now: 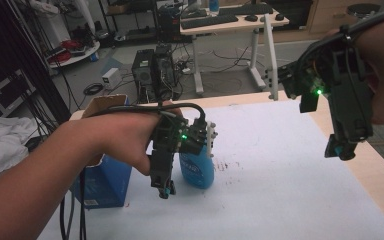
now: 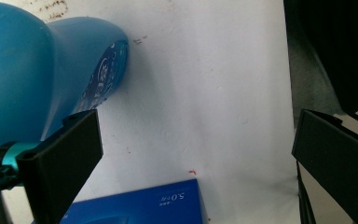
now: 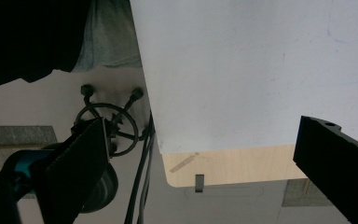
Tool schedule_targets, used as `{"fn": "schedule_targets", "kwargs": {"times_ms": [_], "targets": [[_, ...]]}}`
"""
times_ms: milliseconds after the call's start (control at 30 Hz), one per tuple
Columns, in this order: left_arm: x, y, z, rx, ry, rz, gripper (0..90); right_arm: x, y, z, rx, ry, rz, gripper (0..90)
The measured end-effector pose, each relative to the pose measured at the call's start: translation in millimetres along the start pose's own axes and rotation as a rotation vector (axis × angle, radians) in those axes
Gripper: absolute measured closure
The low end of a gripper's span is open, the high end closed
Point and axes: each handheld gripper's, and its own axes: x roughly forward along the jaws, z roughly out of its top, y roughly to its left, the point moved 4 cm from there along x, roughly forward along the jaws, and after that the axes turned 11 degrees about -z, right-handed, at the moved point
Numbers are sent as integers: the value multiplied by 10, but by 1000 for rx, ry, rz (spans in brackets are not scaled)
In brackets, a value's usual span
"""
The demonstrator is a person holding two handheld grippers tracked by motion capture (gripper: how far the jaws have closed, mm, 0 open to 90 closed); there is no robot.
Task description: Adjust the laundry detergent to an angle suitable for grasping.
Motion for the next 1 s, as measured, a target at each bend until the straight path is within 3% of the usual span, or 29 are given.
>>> {"fn": "schedule_targets", "kwargs": {"times_ms": [400, 733, 933, 1000], "targets": [[9, -48, -55, -6, 3, 6, 17, 7, -16, 32, 1, 8, -3, 23], [-13, -278, -331, -44, -4, 13, 17, 40, 32, 143, -2, -5, -6, 23], [-7, -359, -487, -67, -6, 13, 17, 114, 48, 224, 29, -19, -20, 23], [-8, -382, -561, -75, -11, 19, 17, 153, 52, 284, 61, -61, -35, 23]]}}
